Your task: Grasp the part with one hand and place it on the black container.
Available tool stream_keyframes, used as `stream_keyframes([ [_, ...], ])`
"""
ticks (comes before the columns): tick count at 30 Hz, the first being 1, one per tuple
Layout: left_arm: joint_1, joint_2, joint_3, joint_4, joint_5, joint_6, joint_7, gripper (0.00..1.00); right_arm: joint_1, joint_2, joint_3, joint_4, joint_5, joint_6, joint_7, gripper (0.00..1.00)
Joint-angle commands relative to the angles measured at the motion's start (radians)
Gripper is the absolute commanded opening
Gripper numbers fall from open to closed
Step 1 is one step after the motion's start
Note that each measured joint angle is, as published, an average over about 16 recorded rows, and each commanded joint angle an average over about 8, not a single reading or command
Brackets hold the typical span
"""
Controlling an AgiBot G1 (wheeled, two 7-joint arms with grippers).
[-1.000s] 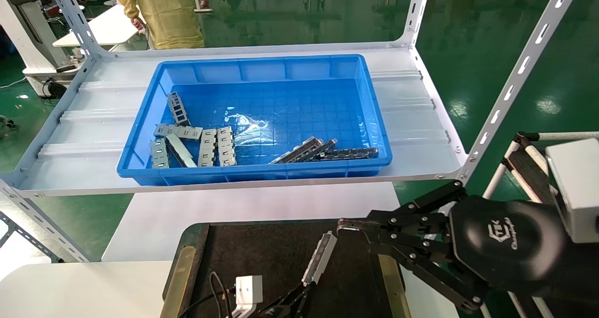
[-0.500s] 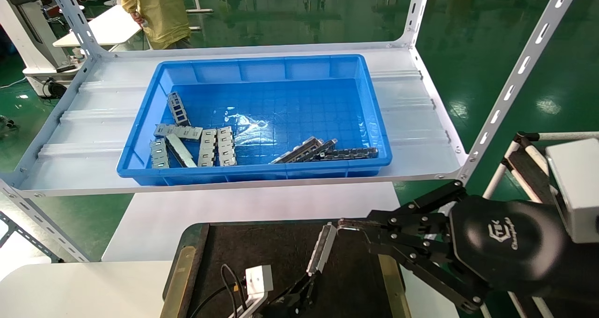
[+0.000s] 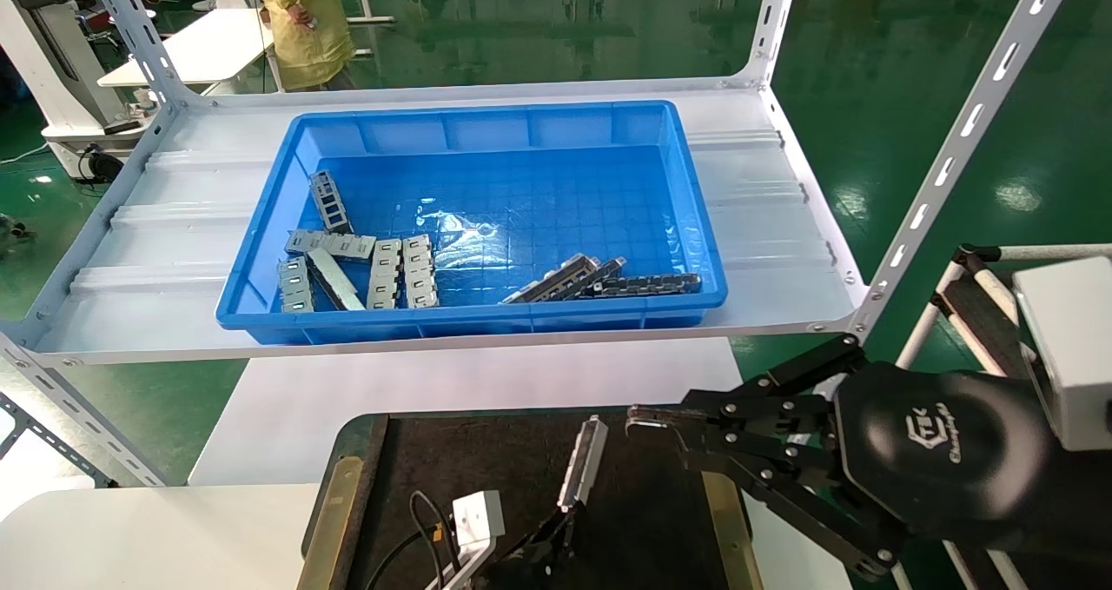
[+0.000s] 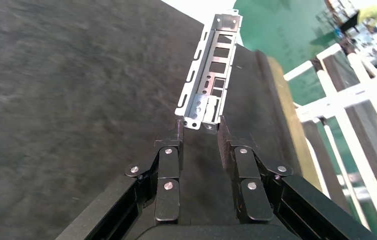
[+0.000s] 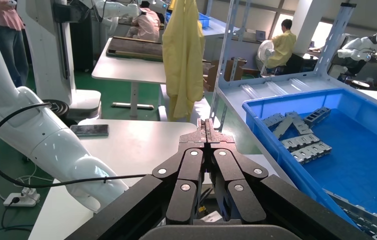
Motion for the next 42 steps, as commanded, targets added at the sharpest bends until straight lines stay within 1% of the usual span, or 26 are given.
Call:
stream_keyframes([
  [1, -0.010, 0.001, 0.022, 0.010, -0.012, -0.023, -0.011, 0.00, 0.000, 0.000, 0.000, 0.000, 0.000, 0.000, 0.000, 0.00],
  [3, -0.018, 0.000, 0.044, 0.014, -0.023, -0.040, -0.021, 0.00, 0.000, 0.000, 0.000, 0.000, 0.000, 0.000, 0.000, 0.00],
  [4, -0.022, 0.000, 0.054, 0.016, -0.028, -0.047, -0.026, 0.02, 0.000, 0.000, 0.000, 0.000, 0.000, 0.000, 0.000, 0.04],
  [6, -0.029, 0.000, 0.075, 0.019, -0.038, -0.062, -0.036, 0.13, 0.000, 0.000, 0.000, 0.000, 0.000, 0.000, 0.000, 0.16],
  [7, -0.032, 0.000, 0.085, 0.020, -0.042, -0.070, -0.041, 0.20, 0.000, 0.000, 0.000, 0.000, 0.000, 0.000, 0.000, 0.24],
  [11, -0.041, 0.000, 0.123, 0.022, -0.059, -0.099, -0.060, 0.67, 0.000, 0.000, 0.000, 0.000, 0.000, 0.000, 0.000, 0.67],
  [12, -0.043, 0.000, 0.132, 0.023, -0.063, -0.106, -0.065, 0.77, 0.000, 0.000, 0.000, 0.000, 0.000, 0.000, 0.000, 0.75],
  [14, -0.046, -0.001, 0.149, 0.025, -0.070, -0.121, -0.074, 0.89, 0.000, 0.000, 0.000, 0.000, 0.000, 0.000, 0.000, 0.86],
  [15, -0.047, -0.001, 0.157, 0.026, -0.074, -0.128, -0.078, 0.93, 0.000, 0.000, -0.001, 0.000, 0.000, 0.000, 0.000, 0.90],
  [19, -0.054, -0.002, 0.187, 0.030, -0.086, -0.152, -0.095, 0.96, 0.000, 0.000, -0.001, 0.000, 0.000, 0.000, 0.000, 0.96],
  [23, -0.062, -0.003, 0.214, 0.032, -0.096, -0.171, -0.111, 1.00, 0.000, 0.000, -0.001, 0.000, 0.001, 0.000, 0.000, 1.00],
  [35, -0.086, -0.006, 0.275, 0.029, -0.105, -0.216, -0.157, 1.00, 0.000, 0.000, -0.001, 0.000, 0.001, 0.000, -0.001, 1.00],
  [42, -0.103, -0.024, 0.299, -0.014, -0.065, -0.229, -0.173, 1.00, 0.000, 0.001, -0.001, 0.000, 0.001, 0.001, -0.001, 1.00],
])
